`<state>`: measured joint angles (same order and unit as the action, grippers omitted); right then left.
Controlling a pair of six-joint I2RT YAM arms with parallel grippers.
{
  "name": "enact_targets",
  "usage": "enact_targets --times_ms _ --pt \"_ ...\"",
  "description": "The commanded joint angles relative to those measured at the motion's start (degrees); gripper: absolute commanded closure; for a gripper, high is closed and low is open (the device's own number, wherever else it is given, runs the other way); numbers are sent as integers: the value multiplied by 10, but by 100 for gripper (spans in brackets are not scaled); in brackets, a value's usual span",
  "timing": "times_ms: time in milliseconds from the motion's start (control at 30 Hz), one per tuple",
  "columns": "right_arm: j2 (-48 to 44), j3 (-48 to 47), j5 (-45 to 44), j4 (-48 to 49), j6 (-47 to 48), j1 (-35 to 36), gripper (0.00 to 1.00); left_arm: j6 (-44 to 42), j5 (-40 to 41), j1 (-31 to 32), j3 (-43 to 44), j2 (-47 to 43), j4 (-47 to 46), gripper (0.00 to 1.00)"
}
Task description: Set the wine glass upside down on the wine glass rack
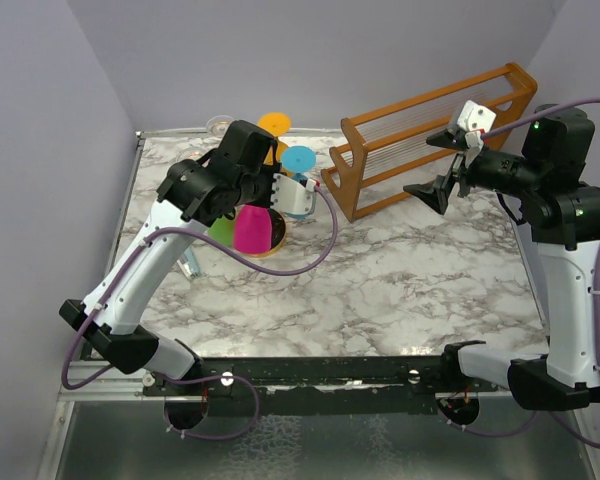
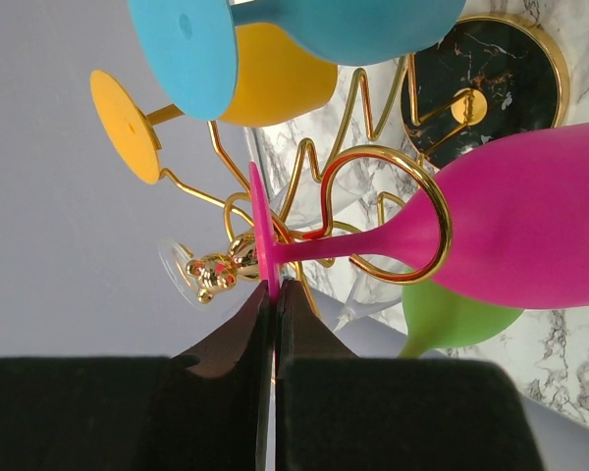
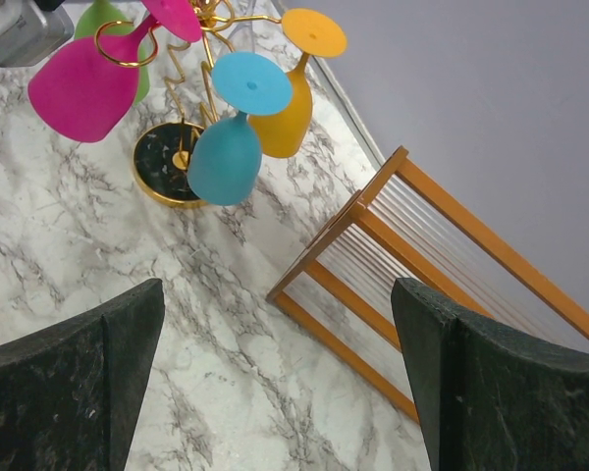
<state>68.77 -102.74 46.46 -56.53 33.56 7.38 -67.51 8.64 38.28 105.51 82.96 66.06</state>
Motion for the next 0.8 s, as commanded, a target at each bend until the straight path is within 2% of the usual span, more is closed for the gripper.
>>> enact_targets --times_ms 0,767 --pt "-2 3 18 7 7 -5 2 14 -2 8 16 4 -9 100" --pt "-5 6 27 5 9 -10 2 14 -45 11 21 -9 14 100"
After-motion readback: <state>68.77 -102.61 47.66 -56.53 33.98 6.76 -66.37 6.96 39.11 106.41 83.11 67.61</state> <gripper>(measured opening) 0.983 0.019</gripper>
